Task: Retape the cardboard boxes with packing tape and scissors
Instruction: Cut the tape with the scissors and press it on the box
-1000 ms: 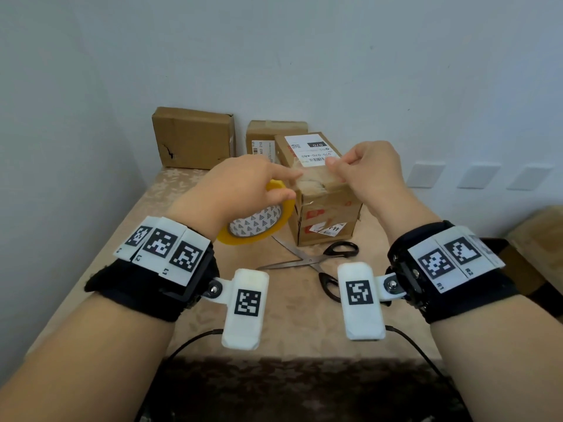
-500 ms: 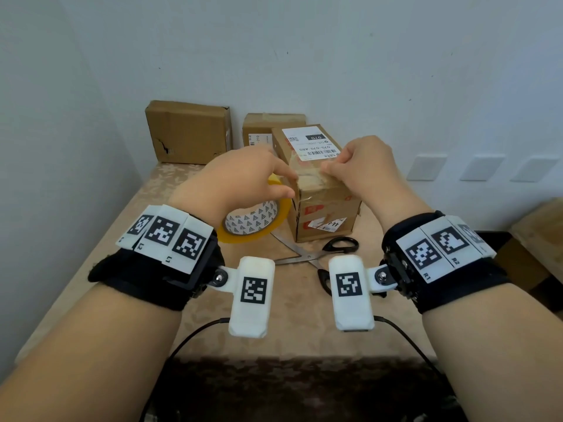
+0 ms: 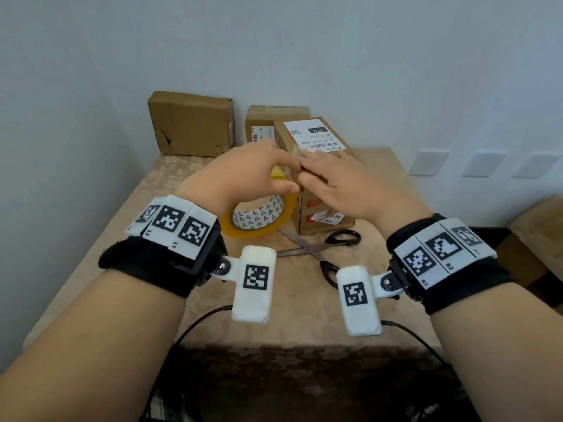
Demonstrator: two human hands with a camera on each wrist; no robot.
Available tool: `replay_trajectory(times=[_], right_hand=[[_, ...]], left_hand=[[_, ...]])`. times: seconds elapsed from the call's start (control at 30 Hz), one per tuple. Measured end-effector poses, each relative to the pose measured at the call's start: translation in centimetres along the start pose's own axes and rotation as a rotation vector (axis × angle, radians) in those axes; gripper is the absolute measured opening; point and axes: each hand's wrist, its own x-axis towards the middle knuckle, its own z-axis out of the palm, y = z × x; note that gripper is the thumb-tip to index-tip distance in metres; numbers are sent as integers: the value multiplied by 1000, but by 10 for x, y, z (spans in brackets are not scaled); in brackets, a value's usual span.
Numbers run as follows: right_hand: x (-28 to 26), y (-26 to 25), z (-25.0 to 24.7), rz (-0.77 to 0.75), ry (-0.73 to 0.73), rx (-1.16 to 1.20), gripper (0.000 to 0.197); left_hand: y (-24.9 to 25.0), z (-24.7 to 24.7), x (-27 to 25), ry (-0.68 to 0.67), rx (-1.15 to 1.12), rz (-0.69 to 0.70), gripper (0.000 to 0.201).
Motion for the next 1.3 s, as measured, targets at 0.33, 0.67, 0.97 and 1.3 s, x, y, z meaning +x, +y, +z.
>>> replay_trajectory(times=[0.33,0.67,0.97,1.3], right_hand=[[-2,0,13,105,-100,-182,72],[3,3,23,121,-1,-180,65],[6,-3,21,171,9,-102,67],[26,-29,42,342,112,-291,55]], left_hand=[[-19,3,-15,24,-153,-68,42],[-26,4,-24,81,-247,-111,35],[-20,8,-13,-84,39,-76,37],[-36,20,-16,12,-67,-97,57]])
